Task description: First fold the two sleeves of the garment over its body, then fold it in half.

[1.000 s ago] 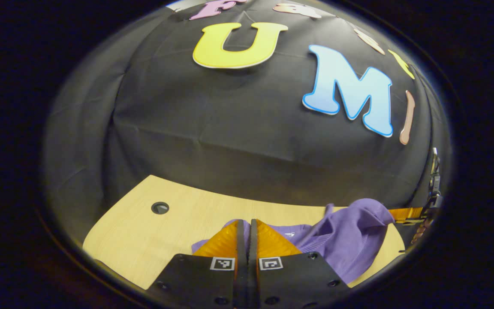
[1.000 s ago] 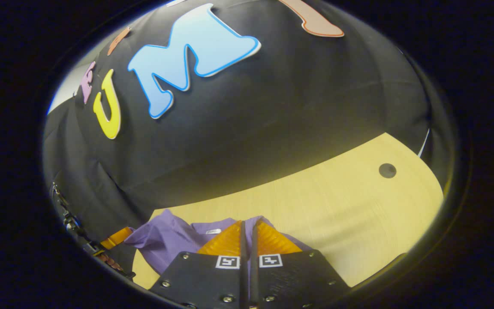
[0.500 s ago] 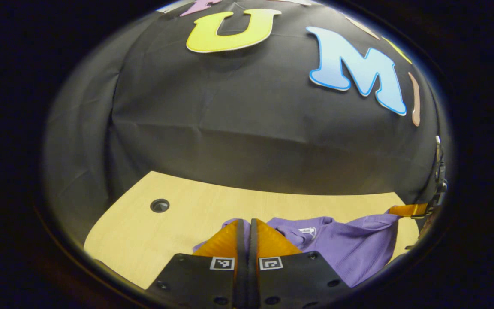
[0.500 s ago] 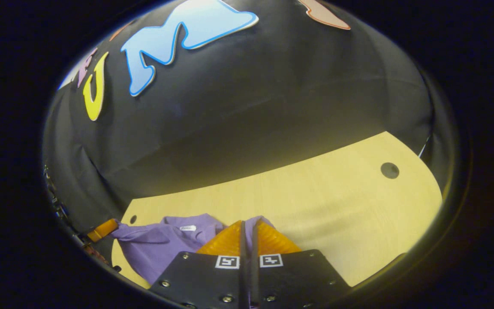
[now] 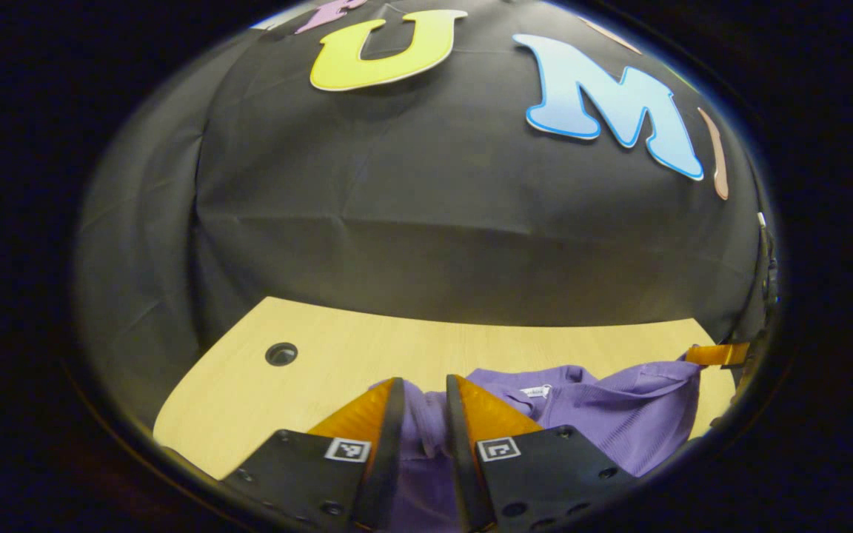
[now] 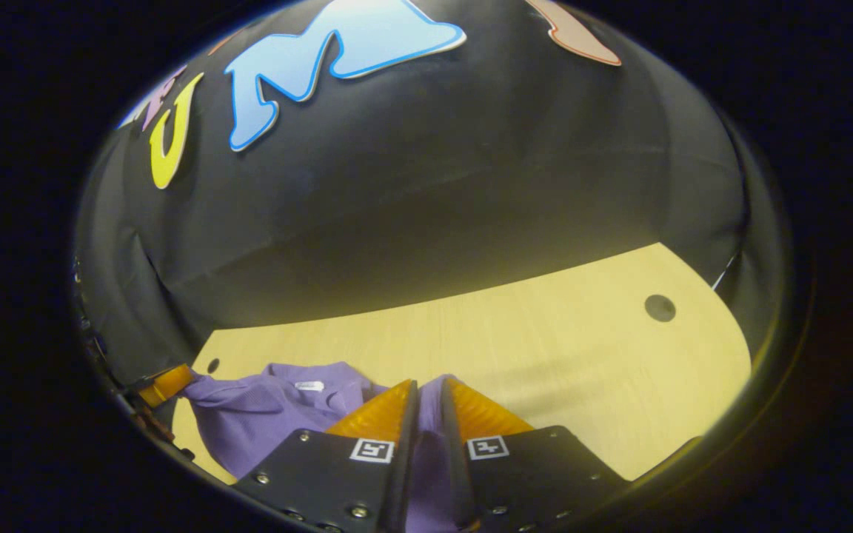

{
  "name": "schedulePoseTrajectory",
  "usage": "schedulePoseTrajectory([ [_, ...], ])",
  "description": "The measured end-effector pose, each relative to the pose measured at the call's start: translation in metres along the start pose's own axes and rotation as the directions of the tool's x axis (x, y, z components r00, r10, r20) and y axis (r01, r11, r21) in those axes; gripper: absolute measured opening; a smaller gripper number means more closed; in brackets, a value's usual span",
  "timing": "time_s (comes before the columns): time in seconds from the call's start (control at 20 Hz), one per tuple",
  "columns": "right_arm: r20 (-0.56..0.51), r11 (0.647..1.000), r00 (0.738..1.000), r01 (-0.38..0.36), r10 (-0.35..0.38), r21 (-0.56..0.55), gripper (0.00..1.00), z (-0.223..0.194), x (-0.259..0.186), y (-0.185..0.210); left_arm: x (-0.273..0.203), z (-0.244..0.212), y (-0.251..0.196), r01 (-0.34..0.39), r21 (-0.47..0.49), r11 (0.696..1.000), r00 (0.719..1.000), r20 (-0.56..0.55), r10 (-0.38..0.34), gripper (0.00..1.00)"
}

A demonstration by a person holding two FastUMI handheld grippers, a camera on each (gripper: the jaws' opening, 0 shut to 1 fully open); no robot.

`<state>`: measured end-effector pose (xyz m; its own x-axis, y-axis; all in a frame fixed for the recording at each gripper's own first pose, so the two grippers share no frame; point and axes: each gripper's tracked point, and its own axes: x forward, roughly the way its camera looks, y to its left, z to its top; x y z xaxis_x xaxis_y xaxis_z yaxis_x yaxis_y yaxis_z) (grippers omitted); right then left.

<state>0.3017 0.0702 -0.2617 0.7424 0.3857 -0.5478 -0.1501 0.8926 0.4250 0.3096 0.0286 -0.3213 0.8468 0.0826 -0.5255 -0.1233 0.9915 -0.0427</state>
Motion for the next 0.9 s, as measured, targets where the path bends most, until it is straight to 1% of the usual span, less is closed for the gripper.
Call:
schedulePoseTrajectory([
  [0.1, 0.040, 0.999, 0.999, 0.020, -0.019, -0.038, 0.54, 0.012, -0.012, -0.001, -0.004, 0.001, -0.004, 0.014, -0.025, 1.000, 1.000, 0.007, -0.014, 0.42],
  [0.15, 0.053, 0.999, 0.998, 0.021, -0.019, -0.047, 0.58, 0.016, -0.017, 0.001, -0.007, 0.003, -0.004, 0.013, -0.027, 1.000, 1.000, 0.013, -0.013, 0.46],
  [0.2, 0.061, 0.998, 0.998, 0.028, -0.025, -0.055, 0.60, 0.019, -0.022, 0.001, -0.014, 0.005, -0.005, 0.020, -0.030, 0.999, 1.000, 0.019, -0.019, 0.50],
  [0.25, 0.071, 0.997, 0.997, 0.029, -0.024, -0.067, 0.53, 0.022, -0.028, 0.004, -0.020, 0.007, -0.008, 0.027, -0.033, 0.999, 0.999, 0.020, -0.027, 0.61],
  [0.3, 0.088, 0.996, 0.996, 0.041, -0.033, -0.085, 0.68, 0.025, -0.036, 0.006, -0.027, 0.009, -0.009, 0.029, -0.030, 0.999, 0.999, 0.023, -0.028, 0.72],
  [0.4, 0.133, 0.990, 0.990, 0.062, -0.045, -0.124, 0.69, 0.034, -0.052, 0.013, -0.043, 0.021, -0.010, 0.040, -0.020, 0.999, 0.997, 0.064, -0.039, 0.84],
  [0.45, 0.159, 0.987, 0.986, 0.074, -0.050, -0.145, 0.69, 0.039, -0.063, 0.018, -0.053, 0.027, -0.011, 0.046, -0.013, 0.999, 0.995, 0.087, -0.044, 0.88],
  [0.5, 0.187, 0.983, 0.981, 0.086, -0.054, -0.165, 0.65, 0.044, -0.074, 0.024, -0.064, 0.032, -0.012, 0.050, -0.001, 0.999, 0.993, 0.106, -0.050, 0.92],
  [0.55, 0.216, 0.978, 0.974, 0.101, -0.061, -0.182, 0.69, 0.048, -0.086, 0.029, -0.075, 0.038, -0.013, 0.056, 0.011, 0.998, 0.990, 0.127, -0.057, 0.94],
  [0.7, 0.297, 0.967, 0.952, 0.135, -0.066, -0.217, 0.69, 0.059, -0.125, 0.054, -0.117, 0.055, -0.016, 0.090, 0.027, 0.996, 0.977, 0.193, -0.093, 0.95],
  [0.8, 0.338, 0.963, 0.940, 0.140, -0.057, -0.229, 0.69, 0.061, -0.151, 0.075, -0.146, 0.064, -0.013, 0.094, 0.038, 0.995, 0.969, 0.226, -0.100, 0.94],
  [0.85, 0.350, 0.963, 0.936, 0.129, -0.039, -0.236, 0.69, 0.060, -0.165, 0.085, -0.162, 0.069, -0.010, 0.098, 0.042, 0.994, 0.964, 0.245, -0.105, 0.94],
  [0.9, 0.358, 0.963, 0.933, 0.127, -0.035, -0.237, 0.78, 0.058, -0.178, 0.094, -0.177, 0.074, -0.010, 0.105, 0.043, 0.994, 0.958, 0.265, -0.113, 0.95],
])
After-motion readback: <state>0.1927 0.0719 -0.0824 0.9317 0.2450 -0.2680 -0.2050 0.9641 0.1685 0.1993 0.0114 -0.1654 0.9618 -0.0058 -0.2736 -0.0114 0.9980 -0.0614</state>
